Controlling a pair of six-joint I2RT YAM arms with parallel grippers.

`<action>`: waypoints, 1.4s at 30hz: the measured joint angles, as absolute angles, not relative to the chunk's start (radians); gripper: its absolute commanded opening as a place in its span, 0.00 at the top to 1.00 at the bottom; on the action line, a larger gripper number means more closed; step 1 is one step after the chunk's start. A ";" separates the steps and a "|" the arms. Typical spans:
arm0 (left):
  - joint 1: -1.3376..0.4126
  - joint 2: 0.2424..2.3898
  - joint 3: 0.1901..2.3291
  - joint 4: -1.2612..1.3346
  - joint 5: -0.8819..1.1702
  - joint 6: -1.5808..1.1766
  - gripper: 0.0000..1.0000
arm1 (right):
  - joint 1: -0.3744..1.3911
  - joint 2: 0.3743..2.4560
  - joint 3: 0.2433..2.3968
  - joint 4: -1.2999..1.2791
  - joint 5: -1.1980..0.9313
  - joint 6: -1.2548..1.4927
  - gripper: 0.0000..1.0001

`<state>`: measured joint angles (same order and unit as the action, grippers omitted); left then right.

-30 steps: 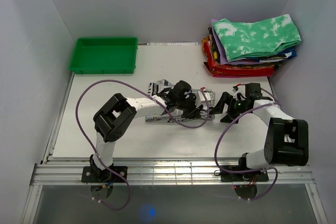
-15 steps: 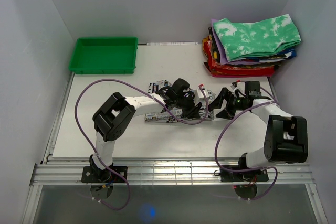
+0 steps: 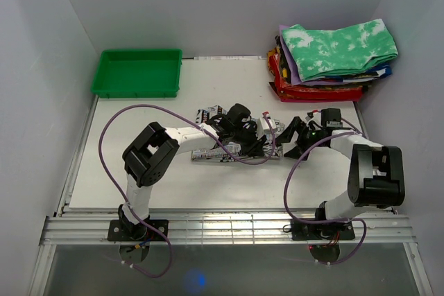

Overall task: Fold and stack the trousers
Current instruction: Neatly place the folded trousers to the corner

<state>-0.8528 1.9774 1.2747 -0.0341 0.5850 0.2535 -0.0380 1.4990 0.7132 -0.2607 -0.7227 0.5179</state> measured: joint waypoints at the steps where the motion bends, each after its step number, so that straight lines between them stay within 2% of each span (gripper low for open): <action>1: -0.853 1.977 1.275 -0.034 0.585 0.253 1.00 | -0.038 1.512 0.710 -0.248 -0.722 0.531 0.10; 15: -0.853 1.977 1.275 -0.030 0.588 0.242 1.00 | -0.039 1.562 0.578 -0.036 -0.789 0.810 0.10; 31: -0.853 1.977 1.275 -0.022 0.590 0.244 1.00 | -0.039 1.619 0.641 0.032 -0.786 0.891 0.10; 36: -0.853 1.977 1.275 -0.022 0.589 0.241 1.00 | -0.039 1.630 0.645 0.001 -0.767 0.886 0.00; 38: -0.852 1.978 1.275 -0.022 0.589 0.235 1.00 | -0.039 1.629 0.645 -0.004 -0.769 0.879 0.13; 42: -0.848 1.996 1.279 -0.015 0.591 0.218 1.00 | -0.039 1.628 0.624 -0.014 -0.762 0.871 0.28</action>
